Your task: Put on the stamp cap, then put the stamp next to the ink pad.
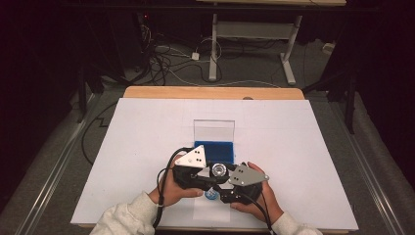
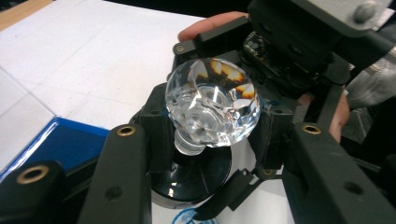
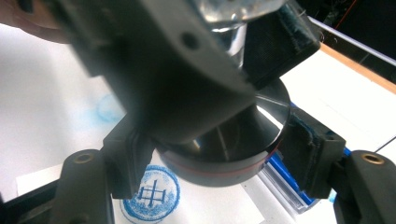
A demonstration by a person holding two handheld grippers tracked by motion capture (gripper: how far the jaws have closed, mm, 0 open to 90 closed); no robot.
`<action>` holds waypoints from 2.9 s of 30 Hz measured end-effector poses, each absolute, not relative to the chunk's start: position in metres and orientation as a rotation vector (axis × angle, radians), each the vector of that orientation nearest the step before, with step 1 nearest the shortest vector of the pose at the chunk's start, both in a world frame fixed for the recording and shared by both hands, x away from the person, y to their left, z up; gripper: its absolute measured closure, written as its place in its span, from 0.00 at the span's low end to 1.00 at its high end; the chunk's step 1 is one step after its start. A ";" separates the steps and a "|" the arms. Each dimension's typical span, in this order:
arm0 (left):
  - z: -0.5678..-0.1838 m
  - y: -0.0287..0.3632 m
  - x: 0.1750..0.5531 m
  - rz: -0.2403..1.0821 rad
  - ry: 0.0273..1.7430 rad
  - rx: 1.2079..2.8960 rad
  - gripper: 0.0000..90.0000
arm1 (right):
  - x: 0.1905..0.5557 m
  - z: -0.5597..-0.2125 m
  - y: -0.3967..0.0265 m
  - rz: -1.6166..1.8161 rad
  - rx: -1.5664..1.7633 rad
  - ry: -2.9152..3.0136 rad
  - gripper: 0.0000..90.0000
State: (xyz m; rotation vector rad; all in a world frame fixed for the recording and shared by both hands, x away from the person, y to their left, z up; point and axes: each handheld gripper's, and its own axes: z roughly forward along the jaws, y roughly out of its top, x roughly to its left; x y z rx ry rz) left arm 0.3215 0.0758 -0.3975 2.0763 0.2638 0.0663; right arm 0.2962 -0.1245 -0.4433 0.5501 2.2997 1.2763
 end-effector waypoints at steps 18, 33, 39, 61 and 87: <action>-0.389 0.096 0.325 0.071 0.300 2.025 0.62 | 0.300 -0.450 -0.134 1.253 0.599 2.338 0.23; -0.386 0.107 0.330 0.135 0.339 2.055 0.62 | 0.294 -0.438 -0.156 1.225 0.574 2.273 0.25; -0.384 0.111 0.330 0.153 0.339 2.067 0.62 | 0.291 -0.434 -0.168 1.210 0.591 2.251 0.25; -0.377 0.125 0.333 0.213 0.367 2.072 0.62 | 0.281 -0.431 -0.235 1.138 0.777 2.099 0.26; -0.380 0.148 0.349 0.237 0.458 2.095 0.62 | 0.280 -0.433 -0.247 1.129 0.796 2.088 0.27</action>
